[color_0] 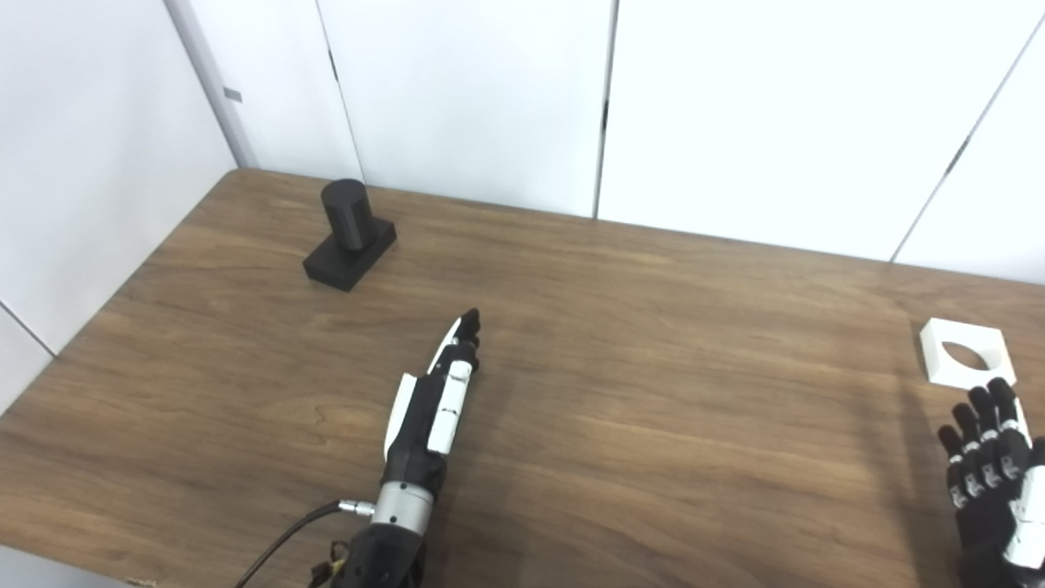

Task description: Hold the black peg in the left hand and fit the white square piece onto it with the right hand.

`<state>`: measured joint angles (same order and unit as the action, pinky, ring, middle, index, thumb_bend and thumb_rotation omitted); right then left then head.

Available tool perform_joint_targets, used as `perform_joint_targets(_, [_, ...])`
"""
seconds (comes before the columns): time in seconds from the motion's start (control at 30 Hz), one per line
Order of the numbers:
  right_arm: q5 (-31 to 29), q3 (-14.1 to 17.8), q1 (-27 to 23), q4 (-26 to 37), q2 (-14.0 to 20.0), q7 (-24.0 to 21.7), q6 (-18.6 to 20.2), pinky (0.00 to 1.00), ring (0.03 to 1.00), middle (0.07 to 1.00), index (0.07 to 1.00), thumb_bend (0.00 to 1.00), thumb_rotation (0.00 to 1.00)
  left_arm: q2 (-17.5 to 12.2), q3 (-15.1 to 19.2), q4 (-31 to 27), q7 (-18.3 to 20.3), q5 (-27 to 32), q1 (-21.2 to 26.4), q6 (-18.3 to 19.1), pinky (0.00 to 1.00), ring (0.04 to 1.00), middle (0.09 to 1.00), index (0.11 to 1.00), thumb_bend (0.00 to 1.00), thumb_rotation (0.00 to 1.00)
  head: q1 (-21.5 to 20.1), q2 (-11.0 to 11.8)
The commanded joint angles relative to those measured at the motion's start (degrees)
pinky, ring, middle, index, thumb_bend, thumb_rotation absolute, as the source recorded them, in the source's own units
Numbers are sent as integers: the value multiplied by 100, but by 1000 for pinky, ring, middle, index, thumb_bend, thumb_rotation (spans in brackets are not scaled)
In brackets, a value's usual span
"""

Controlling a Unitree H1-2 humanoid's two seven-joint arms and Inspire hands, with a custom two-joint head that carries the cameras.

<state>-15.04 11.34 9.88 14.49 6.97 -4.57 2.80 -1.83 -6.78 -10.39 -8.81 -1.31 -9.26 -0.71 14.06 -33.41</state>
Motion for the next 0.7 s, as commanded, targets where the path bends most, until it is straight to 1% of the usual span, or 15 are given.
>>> perform_joint_targets(0.0, [22, -67, 464, 250, 17, -91, -82, 1000, 1000, 1000, 1000, 594, 1000, 332, -35, -3, -5, -46, -243, -230, 937, 972, 978, 972, 461, 1000, 3, 0])
perform_joint_targets(0.03, [31, -67, 469, 249, 9, -88, -95, 1000, 1000, 1000, 1000, 595, 1000, 332, -33, 29, -9, -51, -247, -262, 935, 971, 978, 972, 461, 1000, 10, 52])
perform_joint_targets(0.1, [55, -66, 476, 256, -6, -83, -108, 1000, 1000, 1000, 1000, 603, 1000, 338, -31, 62, -14, -47, -259, -298, 930, 971, 975, 967, 466, 1000, 10, 52])
perform_joint_targets(0.13, [60, -66, 479, 252, -12, -83, -115, 1000, 1000, 1000, 1000, 606, 1000, 341, -31, 83, -15, -47, -263, -321, 930, 973, 975, 967, 464, 1000, 19, 122])
perform_joint_targets(0.17, [67, -67, 480, 248, -16, -80, -118, 1000, 1000, 1000, 1000, 608, 1000, 343, -33, 92, -16, -51, -267, -329, 931, 974, 975, 968, 461, 1000, 19, 122])
perform_joint_targets(0.2, [75, -70, 481, 229, -14, -86, -137, 1000, 1000, 1000, 1000, 618, 1000, 346, -35, 107, -13, -49, -269, -340, 930, 975, 975, 968, 462, 1000, 29, 190])
perform_joint_targets(0.3, [118, -84, 484, 173, -8, -88, -209, 1000, 1000, 1000, 1000, 651, 1000, 360, -40, 133, -10, -51, -280, -353, 931, 978, 974, 969, 459, 1000, 16, 245])
perform_joint_targets(0.37, [128, -96, 489, 100, -1, -104, -295, 1000, 1000, 1000, 1000, 659, 1000, 357, -44, 192, -2, -64, -289, -415, 933, 983, 978, 970, 459, 1000, 24, 400])
perform_joint_targets(0.4, [134, -99, 488, 63, 2, -104, -336, 1000, 1000, 1000, 1000, 659, 1000, 360, -42, 221, -3, -68, -292, -444, 935, 983, 978, 971, 463, 1000, 24, 400])
perform_joint_targets(0.47, [148, -107, 485, 0, -4, -79, -404, 1000, 1000, 1000, 1000, 672, 1000, 370, -37, 292, -16, -81, -293, -507, 934, 978, 976, 966, 462, 1000, 28, 525])
perform_joint_targets(0.5, [151, -114, 486, -14, -5, -64, -422, 1000, 1000, 1000, 1000, 685, 1000, 373, -35, 312, -21, -87, -293, -524, 932, 976, 974, 964, 459, 1000, 28, 525])
perform_joint_targets(0.6, [129, -140, 479, -138, 36, -101, -583, 1000, 1000, 1000, 1000, 718, 1000, 350, -46, 331, 11, -90, -300, -509, 934, 976, 974, 965, 460, 1000, 14, 623])
perform_joint_targets(0.67, [98, -153, 479, -180, 38, -81, -637, 1000, 1000, 1000, 1000, 732, 1000, 355, -42, 316, 34, -67, -315, -479, 942, 982, 978, 969, 464, 1000, 14, 623])
